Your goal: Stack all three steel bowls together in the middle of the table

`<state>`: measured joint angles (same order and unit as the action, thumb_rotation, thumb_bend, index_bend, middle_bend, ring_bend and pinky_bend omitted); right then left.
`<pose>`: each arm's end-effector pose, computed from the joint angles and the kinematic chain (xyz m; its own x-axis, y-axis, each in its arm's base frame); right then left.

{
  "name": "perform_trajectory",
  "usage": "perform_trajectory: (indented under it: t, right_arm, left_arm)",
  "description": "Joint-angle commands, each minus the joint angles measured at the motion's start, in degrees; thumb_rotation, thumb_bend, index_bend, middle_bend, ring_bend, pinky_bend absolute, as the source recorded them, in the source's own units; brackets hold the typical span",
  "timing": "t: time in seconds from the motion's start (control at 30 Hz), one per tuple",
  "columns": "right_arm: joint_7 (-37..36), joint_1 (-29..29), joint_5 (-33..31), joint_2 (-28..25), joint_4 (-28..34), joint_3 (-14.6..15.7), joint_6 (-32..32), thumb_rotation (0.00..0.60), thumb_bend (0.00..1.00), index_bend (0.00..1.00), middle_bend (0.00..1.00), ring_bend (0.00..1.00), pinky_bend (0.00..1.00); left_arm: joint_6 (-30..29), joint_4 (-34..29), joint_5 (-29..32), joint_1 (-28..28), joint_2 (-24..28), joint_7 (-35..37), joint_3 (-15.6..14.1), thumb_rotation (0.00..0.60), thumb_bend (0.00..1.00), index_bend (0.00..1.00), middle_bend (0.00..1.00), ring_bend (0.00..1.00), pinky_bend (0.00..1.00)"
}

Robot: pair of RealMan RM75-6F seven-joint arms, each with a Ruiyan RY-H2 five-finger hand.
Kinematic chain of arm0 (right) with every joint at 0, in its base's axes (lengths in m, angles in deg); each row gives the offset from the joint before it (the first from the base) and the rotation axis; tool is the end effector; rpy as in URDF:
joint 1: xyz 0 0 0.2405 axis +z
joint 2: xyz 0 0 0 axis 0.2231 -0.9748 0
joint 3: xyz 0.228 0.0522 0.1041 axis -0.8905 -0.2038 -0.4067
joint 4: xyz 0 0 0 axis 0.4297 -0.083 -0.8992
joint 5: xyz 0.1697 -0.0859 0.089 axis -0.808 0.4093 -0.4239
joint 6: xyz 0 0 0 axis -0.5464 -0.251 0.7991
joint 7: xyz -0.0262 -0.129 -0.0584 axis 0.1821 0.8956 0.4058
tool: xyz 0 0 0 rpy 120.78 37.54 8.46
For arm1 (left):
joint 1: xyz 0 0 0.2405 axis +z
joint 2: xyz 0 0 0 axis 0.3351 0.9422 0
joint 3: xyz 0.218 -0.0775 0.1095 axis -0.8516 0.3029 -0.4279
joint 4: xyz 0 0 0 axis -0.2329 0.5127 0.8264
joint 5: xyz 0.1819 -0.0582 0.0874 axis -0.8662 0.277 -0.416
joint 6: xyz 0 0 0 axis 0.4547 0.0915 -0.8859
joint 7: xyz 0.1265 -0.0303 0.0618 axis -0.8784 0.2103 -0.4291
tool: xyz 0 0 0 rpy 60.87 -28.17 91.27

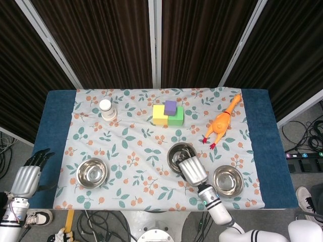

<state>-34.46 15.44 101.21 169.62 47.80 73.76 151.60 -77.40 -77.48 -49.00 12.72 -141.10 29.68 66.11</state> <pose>-0.1369 -0.2504 -0.0782 0.5426 -0.1320 0.8296 -0.7712 -0.4697 0.4297 -0.3449 0.1847 0.0997 0.3194 0.1012 0.9422 0.9476 -0.0323 -0.3178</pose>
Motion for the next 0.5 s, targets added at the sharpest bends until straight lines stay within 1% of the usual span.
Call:
perform_trajectory:
  t: [0.03, 0.2, 0.33, 0.5]
  right_arm:
    - [-0.01, 2.00, -0.57, 1.11, 1.29, -0.72, -2.34, 0.600, 0.40, 0.66, 0.62, 0.39, 0.12]
    - [0.78, 3.82, -1.50, 2.54, 2.05, -0.38, -4.90, 0.600, 0.39, 0.66, 0.62, 0.39, 0.12]
    - [1.62, 4.67, -2.32, 3.94, 1.27, 0.15, -5.93, 0.600, 0.39, 0.66, 0.62, 0.39, 0.12]
    - [2.22, 5.49, -3.55, 5.02, 0.07, 0.07, -6.71, 0.600, 0.39, 0.67, 0.62, 0.39, 0.12]
  left_arm:
    - [0.08, 0.06, 0.25, 0.06, 0.04, -0.08, 0.09, 0.600, 0.09, 0.21, 0.20, 0.13, 0.23]
    - [0.23, 0.41, 0.54, 0.16, 0.02, 0.11, 0.13, 0.600, 0.09, 0.21, 0.20, 0.13, 0.23]
    - [0.21, 0.72, 0.58, 0.21, -0.03, 0.42, 0.17, 0.600, 0.09, 0.21, 0.20, 0.13, 0.23]
    - [0.31, 1.36, 0.68, 0.24, -0.12, 0.53, 0.20, 0.600, 0.09, 0.21, 0.21, 0.13, 0.23]
